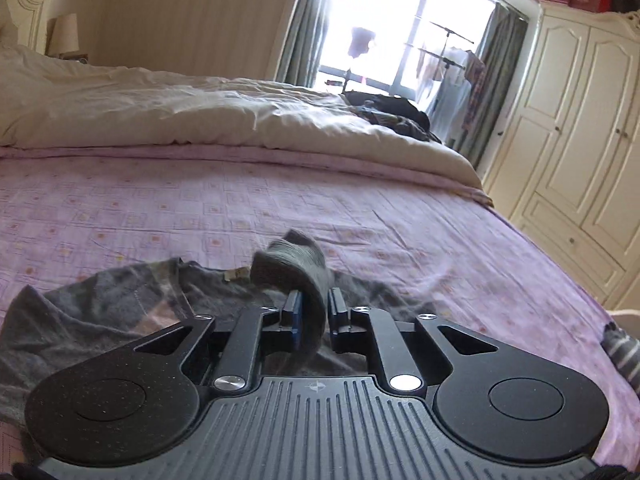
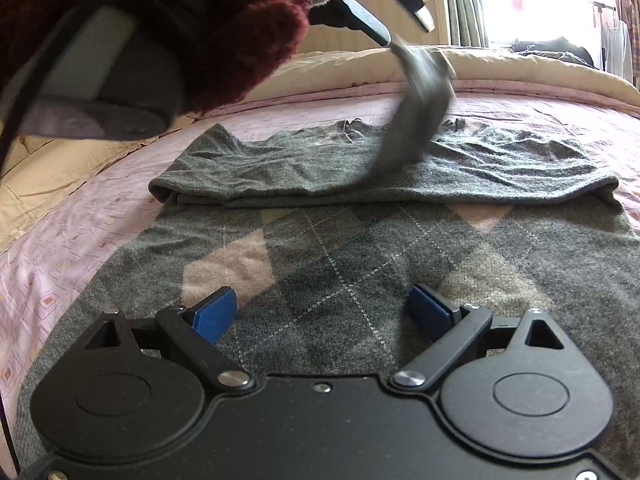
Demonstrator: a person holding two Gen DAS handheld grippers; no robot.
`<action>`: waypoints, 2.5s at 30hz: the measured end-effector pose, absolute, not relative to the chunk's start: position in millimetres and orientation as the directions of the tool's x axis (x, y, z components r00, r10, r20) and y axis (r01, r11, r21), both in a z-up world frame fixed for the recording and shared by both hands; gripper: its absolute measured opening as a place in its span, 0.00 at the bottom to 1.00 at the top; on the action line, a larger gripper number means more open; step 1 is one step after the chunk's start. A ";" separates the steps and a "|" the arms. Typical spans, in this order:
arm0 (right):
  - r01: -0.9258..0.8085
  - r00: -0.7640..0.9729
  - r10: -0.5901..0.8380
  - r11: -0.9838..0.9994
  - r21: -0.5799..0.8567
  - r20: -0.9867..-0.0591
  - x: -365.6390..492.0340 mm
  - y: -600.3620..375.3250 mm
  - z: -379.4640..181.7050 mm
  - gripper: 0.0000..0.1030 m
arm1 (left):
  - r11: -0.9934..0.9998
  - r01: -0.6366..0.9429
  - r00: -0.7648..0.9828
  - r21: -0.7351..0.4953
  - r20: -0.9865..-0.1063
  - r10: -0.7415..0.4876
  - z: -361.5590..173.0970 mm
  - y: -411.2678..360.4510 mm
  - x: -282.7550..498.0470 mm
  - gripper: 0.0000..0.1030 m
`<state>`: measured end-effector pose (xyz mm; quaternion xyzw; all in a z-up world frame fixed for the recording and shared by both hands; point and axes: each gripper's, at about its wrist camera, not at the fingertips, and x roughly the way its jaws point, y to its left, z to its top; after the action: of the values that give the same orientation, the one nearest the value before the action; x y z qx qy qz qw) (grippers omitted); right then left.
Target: Fold small clothes
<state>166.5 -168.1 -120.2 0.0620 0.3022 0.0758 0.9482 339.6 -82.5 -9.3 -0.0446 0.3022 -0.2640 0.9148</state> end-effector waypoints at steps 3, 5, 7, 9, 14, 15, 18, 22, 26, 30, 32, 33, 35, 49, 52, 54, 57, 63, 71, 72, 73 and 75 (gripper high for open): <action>-0.106 0.806 0.183 0.980 0.166 -0.564 166.2 -168.5 -119.6 0.92 | 0.834 0.508 0.674 -0.217 -0.503 -0.541 -1.3 -79.9 323.2 0.33; -0.107 0.805 0.188 0.979 0.174 -0.563 165.9 -168.9 -118.8 0.92 | 0.833 0.525 0.693 -0.176 -0.479 -0.538 5.8 -73.2 308.5 0.39; -0.107 0.805 0.194 0.977 0.185 -0.561 165.7 -170.2 -118.0 0.92 | 0.848 0.514 0.724 -0.132 -0.463 -0.511 7.4 -65.7 297.5 0.43; -0.108 0.803 0.200 0.975 0.193 -0.561 165.5 -170.9 -117.2 0.92 | 0.869 0.485 0.746 -0.097 -0.473 -0.469 2.5 -52.0 288.1 0.44; -0.108 0.801 0.200 0.976 0.191 -0.564 165.4 -171.4 -115.9 0.92 | 0.927 0.370 0.764 -0.064 -0.547 -0.342 -34.0 -4.9 275.6 0.44; -0.108 0.801 0.199 0.976 0.190 -0.565 165.1 -171.1 -116.0 0.92 | 0.937 0.343 0.763 -0.060 -0.565 -0.315 -43.3 3.7 274.4 0.44; -0.109 0.800 0.202 0.975 0.194 -0.565 165.3 -171.5 -115.5 0.92 | 0.962 0.264 0.756 -0.064 -0.606 -0.248 -68.4 28.6 270.8 0.44; -0.115 0.796 0.218 0.970 0.213 -0.565 165.6 -175.1 -113.7 0.92 | 0.979 0.190 0.761 -0.077 -0.618 -0.197 -88.7 49.0 270.7 0.44; -0.108 0.791 0.221 0.969 0.224 -0.571 165.6 -185.1 -100.0 0.76 | 0.984 0.164 0.777 -0.074 -0.605 -0.175 -97.5 58.5 266.9 0.44; -0.062 0.849 0.177 0.969 0.237 -0.499 170.3 -215.1 -67.7 0.74 | 0.984 0.175 0.807 -0.032 -0.568 -0.162 -110.0 57.7 255.2 0.45; 0.000 0.867 0.117 0.972 0.235 -0.485 185.7 -238.9 -55.2 0.74 | 0.985 0.171 0.812 -0.023 -0.564 -0.154 -110.1 56.3 253.3 0.45; 0.028 0.866 0.097 0.970 0.242 -0.490 193.7 -248.9 -53.4 0.74 | 0.985 0.168 0.813 -0.024 -0.562 -0.153 -110.5 56.3 253.3 0.45; 0.093 0.863 0.048 0.963 0.252 -0.504 212.7 -272.7 -55.2 0.74 | 0.985 0.169 0.812 -0.025 -0.564 -0.154 -111.3 56.6 254.2 0.46; 0.150 0.774 0.056 0.951 0.270 -0.631 261.3 -293.7 -89.9 0.10 | 0.987 0.158 0.812 -0.022 -0.566 -0.142 -114.6 55.7 257.1 0.48; 0.060 0.819 0.092 0.968 0.243 -0.567 258.7 -285.1 -59.3 0.10 | 0.987 0.159 0.811 -0.030 -0.566 -0.148 -114.2 57.0 257.0 0.48; 0.032 0.847 0.078 0.980 0.197 -0.525 253.2 -284.6 -36.0 0.09 | 0.987 0.159 0.811 -0.031 -0.566 -0.148 -114.1 57.1 256.8 0.48; 0.073 0.862 0.026 0.982 0.175 -0.506 251.4 -301.8 -18.2 0.09 | 0.987 0.159 0.811 -0.031 -0.566 -0.149 -113.9 57.3 256.9 0.48; 0.175 0.802 -0.068 0.977 0.125 -0.593 268.4 -331.8 -42.9 0.10 | 0.986 0.160 0.810 -0.034 -0.566 -0.151 -113.2 58.2 257.2 0.48; 0.263 0.748 -0.196 0.965 0.013 -0.634 262.5 -328.6 -68.0 0.52 | 0.986 0.162 0.809 -0.040 -0.567 -0.156 -111.8 59.0 257.3 0.48; 0.258 0.759 -0.193 0.966 0.014 -0.621 257.1 -325.9 -66.5 0.57 | 0.986 0.163 0.808 -0.046 -0.567 -0.160 -111.9 59.7 257.4 0.48; 0.253 0.768 -0.191 0.967 0.016 -0.611 252.9 -323.2 -65.7 0.56 | 0.985 0.163 0.808 -0.051 -0.566 -0.163 -111.9 60.5 257.5 0.48; 0.245 0.785 -0.178 0.969 0.033 -0.594 244.4 -318.9 -63.1 0.56 | 0.985 0.164 0.808 -0.053 -0.566 -0.165 -112.5 61.0 258.1 0.48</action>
<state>244.4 -318.9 -63.1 0.0540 0.3084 -0.1120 0.9431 258.1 61.0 -112.5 -0.0009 0.2979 -0.0864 0.9507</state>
